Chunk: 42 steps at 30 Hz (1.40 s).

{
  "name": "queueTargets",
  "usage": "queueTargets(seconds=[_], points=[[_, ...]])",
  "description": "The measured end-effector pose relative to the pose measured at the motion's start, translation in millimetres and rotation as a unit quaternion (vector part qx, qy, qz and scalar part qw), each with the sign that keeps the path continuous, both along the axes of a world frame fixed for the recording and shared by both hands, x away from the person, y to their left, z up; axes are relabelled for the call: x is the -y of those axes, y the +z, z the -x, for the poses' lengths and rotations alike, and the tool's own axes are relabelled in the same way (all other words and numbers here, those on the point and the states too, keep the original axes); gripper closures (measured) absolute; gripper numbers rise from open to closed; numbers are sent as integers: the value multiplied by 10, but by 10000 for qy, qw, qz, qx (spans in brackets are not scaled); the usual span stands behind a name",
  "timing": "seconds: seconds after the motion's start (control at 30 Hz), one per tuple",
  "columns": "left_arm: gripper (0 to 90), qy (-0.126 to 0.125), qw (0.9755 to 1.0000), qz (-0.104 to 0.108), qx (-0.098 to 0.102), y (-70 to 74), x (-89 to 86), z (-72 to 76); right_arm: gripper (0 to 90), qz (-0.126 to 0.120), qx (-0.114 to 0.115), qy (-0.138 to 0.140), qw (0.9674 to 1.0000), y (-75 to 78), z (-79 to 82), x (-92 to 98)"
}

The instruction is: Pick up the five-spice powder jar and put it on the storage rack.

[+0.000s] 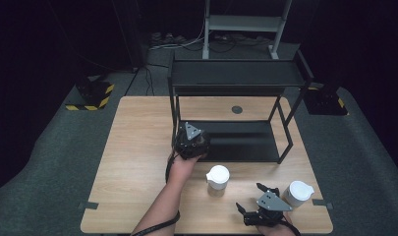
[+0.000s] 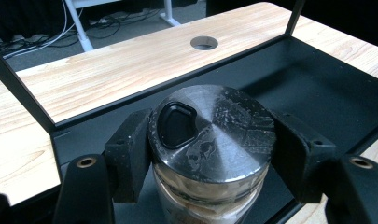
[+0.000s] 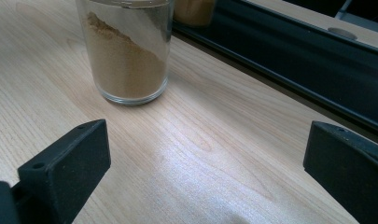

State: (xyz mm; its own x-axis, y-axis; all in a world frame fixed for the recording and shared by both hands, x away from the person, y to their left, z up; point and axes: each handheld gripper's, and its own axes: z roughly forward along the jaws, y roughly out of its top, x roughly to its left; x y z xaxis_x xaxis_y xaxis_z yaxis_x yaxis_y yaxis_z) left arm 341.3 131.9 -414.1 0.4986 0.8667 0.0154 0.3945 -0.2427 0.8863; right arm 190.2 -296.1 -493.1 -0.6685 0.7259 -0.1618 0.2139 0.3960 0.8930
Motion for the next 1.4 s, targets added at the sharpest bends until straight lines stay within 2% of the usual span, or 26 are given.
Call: queueTargets(seconds=[0.73,0.9,1.13,1.4], points=[[342,8,10000,-49,-23,16,9,3,0,3,1,-2,10000,0,1,-1],[337,50,10000,12,-20,11,8,8,0,0,5,-1,10000,-1,2,0],[247,138,9999,17,-21,41,33,27,0,3,14,4,10000,-3,4,0],[219,77,10000,-11,17,67,20,70,0,11,8,8,10000,0,2,-2]])
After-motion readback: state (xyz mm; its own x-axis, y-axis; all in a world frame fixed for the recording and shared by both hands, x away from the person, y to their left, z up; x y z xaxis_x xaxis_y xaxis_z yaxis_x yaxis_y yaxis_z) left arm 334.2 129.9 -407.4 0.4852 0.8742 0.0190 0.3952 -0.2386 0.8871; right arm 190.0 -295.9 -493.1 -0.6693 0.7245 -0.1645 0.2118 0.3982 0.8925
